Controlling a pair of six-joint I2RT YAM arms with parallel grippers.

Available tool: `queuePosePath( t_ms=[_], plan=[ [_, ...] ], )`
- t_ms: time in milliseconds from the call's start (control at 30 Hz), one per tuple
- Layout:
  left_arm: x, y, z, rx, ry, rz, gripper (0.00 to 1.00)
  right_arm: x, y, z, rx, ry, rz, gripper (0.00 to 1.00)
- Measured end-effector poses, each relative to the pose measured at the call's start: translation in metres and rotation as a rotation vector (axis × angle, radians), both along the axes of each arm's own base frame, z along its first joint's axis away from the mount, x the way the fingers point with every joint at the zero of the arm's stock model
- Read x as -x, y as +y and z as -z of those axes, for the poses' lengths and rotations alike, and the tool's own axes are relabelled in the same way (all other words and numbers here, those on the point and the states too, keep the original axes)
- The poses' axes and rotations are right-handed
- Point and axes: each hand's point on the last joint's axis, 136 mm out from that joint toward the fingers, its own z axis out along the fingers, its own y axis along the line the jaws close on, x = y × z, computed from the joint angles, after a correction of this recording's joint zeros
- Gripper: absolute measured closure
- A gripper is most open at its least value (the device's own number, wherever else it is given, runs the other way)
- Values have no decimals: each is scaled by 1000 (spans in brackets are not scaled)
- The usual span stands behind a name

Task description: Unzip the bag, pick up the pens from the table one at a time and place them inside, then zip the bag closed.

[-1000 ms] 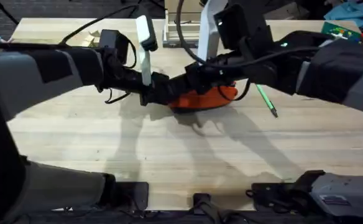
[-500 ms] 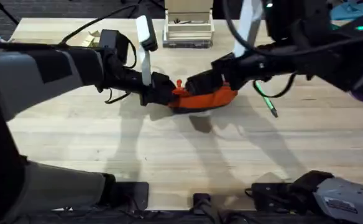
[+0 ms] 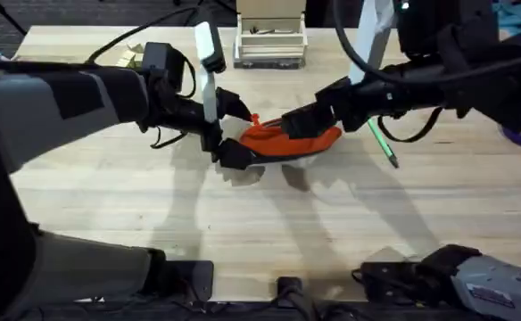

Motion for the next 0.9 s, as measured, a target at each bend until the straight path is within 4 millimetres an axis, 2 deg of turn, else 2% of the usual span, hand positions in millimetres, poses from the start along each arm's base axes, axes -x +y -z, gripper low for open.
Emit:
queuePosePath(
  t_ms=[467,567,733,900],
  plan=[
    [0,1,-3,-6,-8,-2,8,0,-2,-3,41,-52,-55,4],
    [2,4,-18,-30,-52,-12,8,0,-2,-15,57,-85,-84,5],
    [2,14,-57,-60,-163,-49,8,-7,-4,-56,85,-192,-120,5],
    [13,29,-73,-78,-172,-99,8,-4,-8,-78,135,-268,-185,5]
  ],
)
